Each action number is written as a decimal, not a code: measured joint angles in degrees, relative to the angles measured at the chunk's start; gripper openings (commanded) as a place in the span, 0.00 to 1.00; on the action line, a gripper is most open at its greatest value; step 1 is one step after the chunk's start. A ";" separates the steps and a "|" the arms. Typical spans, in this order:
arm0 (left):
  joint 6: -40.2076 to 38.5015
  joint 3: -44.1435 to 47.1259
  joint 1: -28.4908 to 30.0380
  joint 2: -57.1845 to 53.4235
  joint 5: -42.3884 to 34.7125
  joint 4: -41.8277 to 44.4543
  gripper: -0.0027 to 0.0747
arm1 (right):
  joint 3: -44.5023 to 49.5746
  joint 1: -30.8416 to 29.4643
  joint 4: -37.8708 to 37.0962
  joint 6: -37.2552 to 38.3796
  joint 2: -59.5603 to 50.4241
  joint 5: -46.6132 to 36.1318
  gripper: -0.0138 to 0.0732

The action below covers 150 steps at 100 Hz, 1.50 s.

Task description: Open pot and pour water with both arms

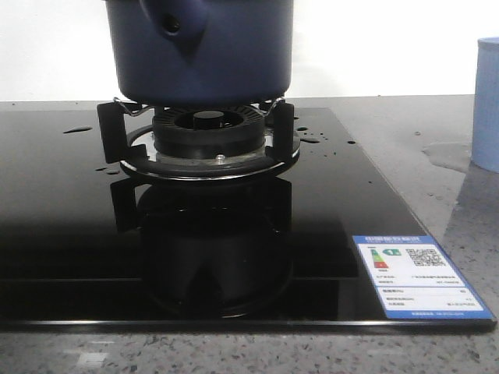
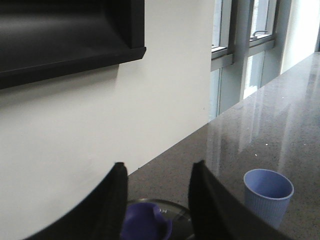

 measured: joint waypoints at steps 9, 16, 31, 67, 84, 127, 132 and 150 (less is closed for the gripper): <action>-0.97 6.65 1.71 -6.91 -1.48 0.81 0.11 | 2.91 0.48 0.00 0.00 -1.54 1.53 0.08; -1.33 12.97 2.47 -12.62 -4.47 1.20 0.04 | 5.22 1.03 0.00 0.00 -2.86 2.09 0.08; -1.31 27.03 3.07 -24.61 -13.64 1.33 0.01 | 9.09 1.26 -0.11 0.84 -4.93 4.12 0.08; -1.35 47.03 3.00 -42.34 -19.43 0.63 0.01 | 11.46 1.26 -0.45 1.87 -5.16 11.91 0.08; -1.35 48.10 3.00 -43.28 -19.56 0.28 0.01 | 11.46 1.26 -0.57 1.87 -5.16 12.42 0.08; -1.35 48.18 3.00 -43.28 -19.69 0.14 0.01 | 11.46 1.26 -0.57 1.95 -5.16 12.56 0.08; -1.35 48.18 3.00 -43.28 -19.69 0.14 0.01 | 11.46 1.26 -0.57 1.95 -5.16 12.56 0.08; -1.45 48.18 3.00 -43.28 -19.79 0.14 0.01 | 11.46 1.26 -0.58 1.95 -5.16 12.56 0.08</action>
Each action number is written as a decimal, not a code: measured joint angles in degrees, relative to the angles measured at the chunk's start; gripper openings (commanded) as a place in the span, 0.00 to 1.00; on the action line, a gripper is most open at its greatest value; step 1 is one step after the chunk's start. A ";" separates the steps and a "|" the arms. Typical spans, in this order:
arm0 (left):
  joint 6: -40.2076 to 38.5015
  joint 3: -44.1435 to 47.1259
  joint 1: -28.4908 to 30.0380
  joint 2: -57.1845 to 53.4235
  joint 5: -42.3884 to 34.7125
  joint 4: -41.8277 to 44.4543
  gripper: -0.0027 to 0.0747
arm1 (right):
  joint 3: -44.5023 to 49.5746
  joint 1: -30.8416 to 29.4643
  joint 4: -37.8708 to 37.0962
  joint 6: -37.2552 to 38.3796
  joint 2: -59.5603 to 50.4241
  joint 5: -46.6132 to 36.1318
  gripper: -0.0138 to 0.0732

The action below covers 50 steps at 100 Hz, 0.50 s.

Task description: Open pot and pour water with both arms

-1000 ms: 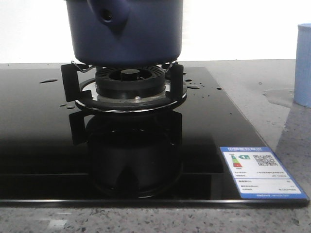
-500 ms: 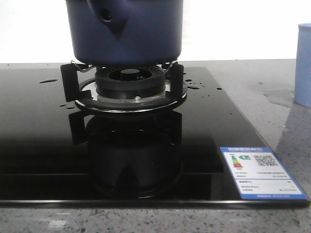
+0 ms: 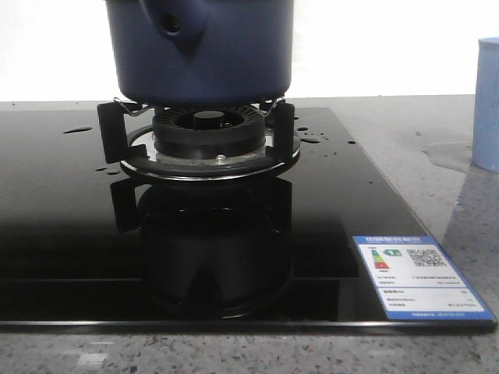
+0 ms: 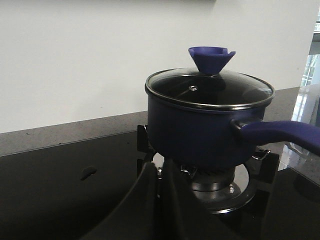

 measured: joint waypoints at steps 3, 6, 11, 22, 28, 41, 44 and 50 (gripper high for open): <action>0.00 0.00 0.00 0.00 -0.13 0.00 0.01 | 0.00 0.00 0.00 0.00 0.00 0.00 0.08; 0.00 0.00 0.00 0.00 -0.43 0.00 0.01 | 0.00 0.00 0.00 0.00 0.00 0.00 0.08; 0.00 0.00 0.00 0.00 -0.97 0.00 0.01 | 0.00 0.00 0.00 0.00 0.00 0.00 0.08; 0.00 0.00 0.00 0.00 -3.34 0.71 0.01 | 0.00 0.00 0.00 0.00 0.00 0.00 0.08; -2.48 -0.24 0.00 0.00 -3.92 5.36 0.01 | 0.00 0.00 -0.10 0.00 0.00 0.00 0.08; -22.87 -0.91 0.00 0.00 -5.19 29.39 0.01 | 0.00 0.00 -0.10 0.00 0.00 0.00 0.08; -29.32 -0.91 0.00 0.00 -5.66 35.87 0.01 | 0.00 0.00 -0.10 0.00 0.00 0.00 0.08; -43.70 -0.80 0.00 0.00 -6.54 48.53 0.01 | 0.00 0.00 -0.10 0.00 0.00 0.00 0.08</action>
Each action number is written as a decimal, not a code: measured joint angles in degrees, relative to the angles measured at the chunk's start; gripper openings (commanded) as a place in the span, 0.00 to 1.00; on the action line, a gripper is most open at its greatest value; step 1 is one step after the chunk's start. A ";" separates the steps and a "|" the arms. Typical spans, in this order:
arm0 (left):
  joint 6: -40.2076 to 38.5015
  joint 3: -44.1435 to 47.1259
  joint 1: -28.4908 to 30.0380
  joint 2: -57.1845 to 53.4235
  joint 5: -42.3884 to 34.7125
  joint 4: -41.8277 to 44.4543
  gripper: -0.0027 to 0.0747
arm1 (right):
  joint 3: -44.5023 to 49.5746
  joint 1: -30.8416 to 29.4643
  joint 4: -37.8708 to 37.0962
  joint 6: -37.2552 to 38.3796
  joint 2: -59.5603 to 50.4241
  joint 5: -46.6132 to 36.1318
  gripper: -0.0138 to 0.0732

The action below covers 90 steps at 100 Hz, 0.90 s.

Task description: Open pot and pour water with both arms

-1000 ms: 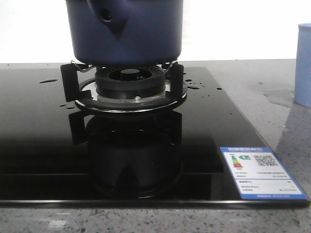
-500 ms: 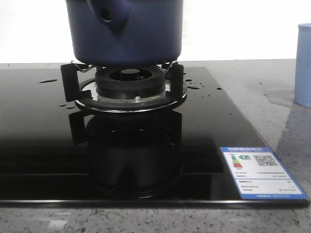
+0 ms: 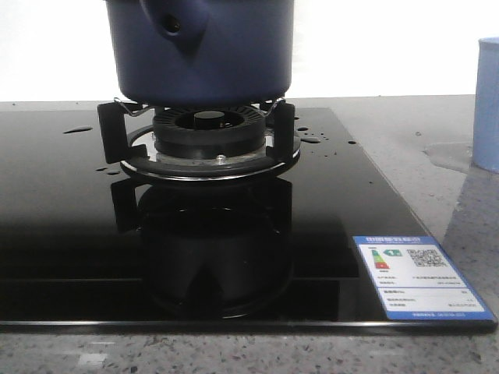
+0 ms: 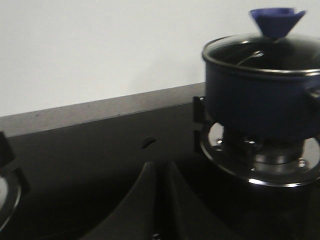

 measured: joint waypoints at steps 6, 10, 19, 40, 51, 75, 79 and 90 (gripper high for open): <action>-11.92 0.52 0.00 -0.13 -2.16 11.90 0.01 | 0.00 0.00 0.00 0.00 0.00 0.00 0.08; -16.92 1.48 0.10 -0.73 -4.00 17.87 0.01 | 0.00 0.00 0.00 0.00 0.00 0.00 0.08; -25.00 5.10 0.10 -3.15 -10.22 25.85 0.01 | 0.00 0.00 0.00 0.00 0.00 0.00 0.08; -30.59 15.52 0.10 -12.66 -15.97 30.06 0.01 | 0.00 0.00 0.00 0.00 0.00 0.00 0.08; -31.08 19.43 0.10 -17.41 -12.25 30.29 0.01 | 0.00 0.00 0.00 0.00 0.00 0.00 0.08; -31.08 21.09 2.03 -22.76 -0.33 29.65 0.01 | 0.00 0.00 -0.11 0.00 0.00 0.00 0.08; -31.08 21.09 2.80 -22.76 2.14 29.66 0.01 | 0.00 0.00 -0.10 0.00 0.00 0.00 0.08; -31.16 21.09 4.65 -22.76 5.66 29.28 0.01 | 0.00 0.00 -0.10 0.00 0.00 0.00 0.08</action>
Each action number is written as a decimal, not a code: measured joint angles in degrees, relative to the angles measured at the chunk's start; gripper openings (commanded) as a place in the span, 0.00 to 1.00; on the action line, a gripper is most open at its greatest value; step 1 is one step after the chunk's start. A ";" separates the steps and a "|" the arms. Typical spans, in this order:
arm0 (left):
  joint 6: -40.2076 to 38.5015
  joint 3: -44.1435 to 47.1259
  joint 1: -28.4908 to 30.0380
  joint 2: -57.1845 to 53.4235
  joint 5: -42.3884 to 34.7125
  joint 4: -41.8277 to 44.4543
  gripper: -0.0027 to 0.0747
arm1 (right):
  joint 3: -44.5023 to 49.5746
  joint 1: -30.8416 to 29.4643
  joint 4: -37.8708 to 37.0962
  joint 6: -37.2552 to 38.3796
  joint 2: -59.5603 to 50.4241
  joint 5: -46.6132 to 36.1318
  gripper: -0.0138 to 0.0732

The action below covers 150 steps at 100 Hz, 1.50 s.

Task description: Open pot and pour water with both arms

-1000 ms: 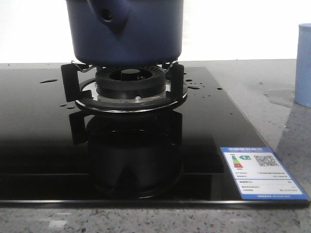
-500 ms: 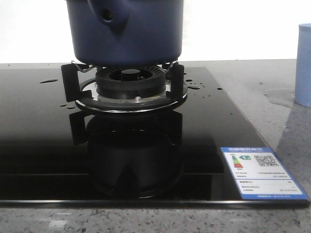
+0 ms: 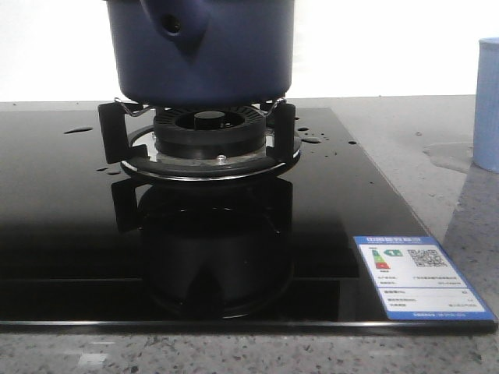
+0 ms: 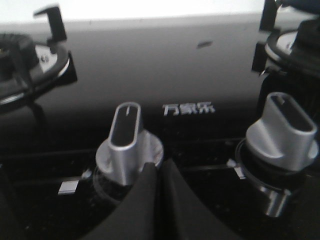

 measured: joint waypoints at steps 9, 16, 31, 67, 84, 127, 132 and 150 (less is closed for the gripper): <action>0.00 0.00 1.10 0.00 0.00 -0.23 0.01 | 0.00 0.00 0.00 0.00 0.00 0.00 0.08; 0.00 0.00 1.63 0.00 0.10 -0.33 0.01 | 0.00 0.00 0.00 0.00 0.00 0.00 0.08; 0.00 -0.06 1.63 0.00 0.10 -0.33 0.01 | 0.00 0.00 0.00 0.00 0.00 0.00 0.08; 0.00 -0.06 1.63 0.00 0.12 -0.43 0.01 | 0.00 1.81 0.00 0.06 -0.37 -0.56 0.08; 0.00 -0.06 1.63 0.00 0.12 -0.43 0.01 | 0.00 1.90 0.00 0.06 -0.46 -0.60 0.08; 0.00 -0.06 1.63 0.00 0.22 -0.51 0.01 | 1.74 1.90 4.87 -4.21 -0.46 -8.44 0.08; 0.00 -0.06 1.63 0.00 0.22 -0.51 0.01 | 1.99 1.90 7.18 -9.72 -0.46 -9.76 0.08; 0.00 -0.06 1.63 0.00 0.22 -0.51 0.01 | 2.42 1.90 10.66 -17.68 -0.46 -17.95 0.08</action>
